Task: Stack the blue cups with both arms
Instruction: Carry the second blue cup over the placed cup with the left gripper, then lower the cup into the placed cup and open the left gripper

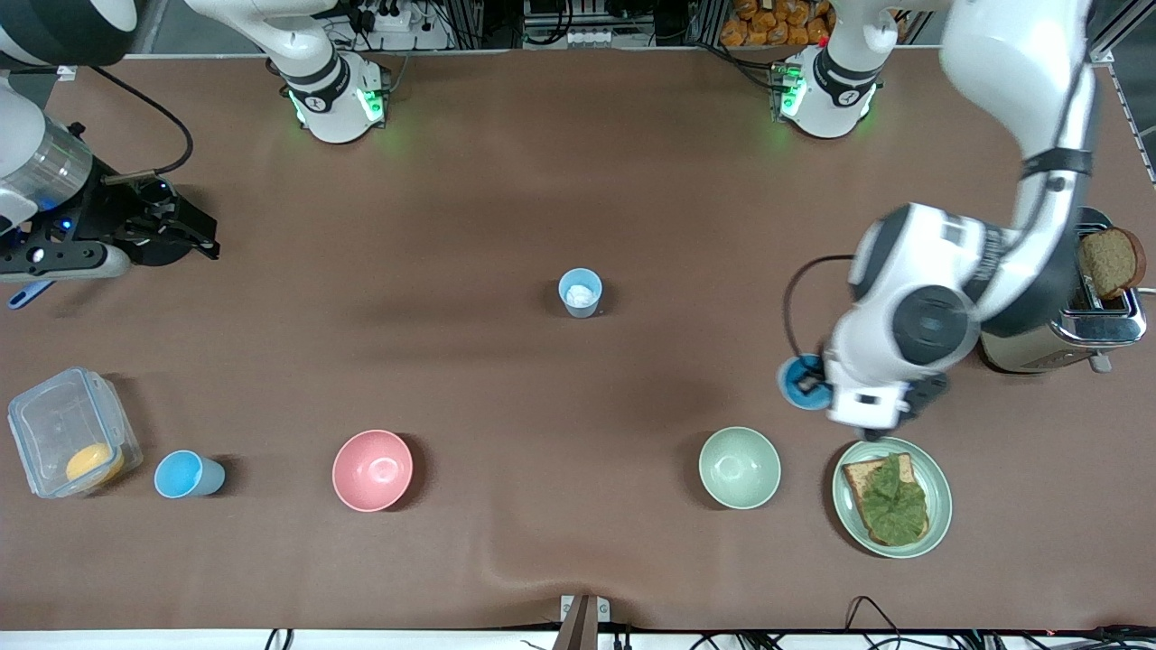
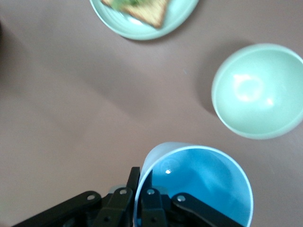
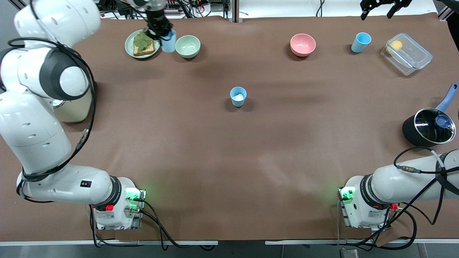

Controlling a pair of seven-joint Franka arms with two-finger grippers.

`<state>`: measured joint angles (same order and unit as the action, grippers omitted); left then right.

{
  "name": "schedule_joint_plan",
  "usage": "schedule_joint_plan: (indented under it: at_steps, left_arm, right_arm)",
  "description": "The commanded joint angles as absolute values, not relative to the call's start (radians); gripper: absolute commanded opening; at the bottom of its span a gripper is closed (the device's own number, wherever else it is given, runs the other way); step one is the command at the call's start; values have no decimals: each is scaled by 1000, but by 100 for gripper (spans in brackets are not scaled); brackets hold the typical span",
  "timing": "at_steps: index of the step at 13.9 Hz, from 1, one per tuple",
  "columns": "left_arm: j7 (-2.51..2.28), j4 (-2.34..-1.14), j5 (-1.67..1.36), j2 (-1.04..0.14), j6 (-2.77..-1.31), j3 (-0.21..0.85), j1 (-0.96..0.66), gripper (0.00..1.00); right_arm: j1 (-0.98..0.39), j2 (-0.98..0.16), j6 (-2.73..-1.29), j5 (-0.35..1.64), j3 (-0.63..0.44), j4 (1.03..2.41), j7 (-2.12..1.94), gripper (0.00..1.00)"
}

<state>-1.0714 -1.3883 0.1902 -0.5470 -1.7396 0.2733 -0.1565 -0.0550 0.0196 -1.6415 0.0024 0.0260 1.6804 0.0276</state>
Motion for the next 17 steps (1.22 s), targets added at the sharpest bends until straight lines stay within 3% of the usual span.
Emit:
schedule_joint_plan:
  at_steps: [1,6,13,17]
  left_arm:
    - [-1188,-1401,157,-526,-1738,265,-248,0]
    - [-1417,-1434,97,-454,-1779,346,-293,0]
    - [-1708,-1705,199,-354,-2093,360,-466,0]
    - [-1747,-1782,222,-371,-2138,362,-531,0]
  right_arm:
    - [-28,28,-1619,-25,52,1683,23,100]
    - [-31,28,-1614,-26,52,1678,23,100]
    - [-31,26,-1614,-25,54,1677,23,100]
    - [-32,26,-1614,-25,54,1677,21,100]
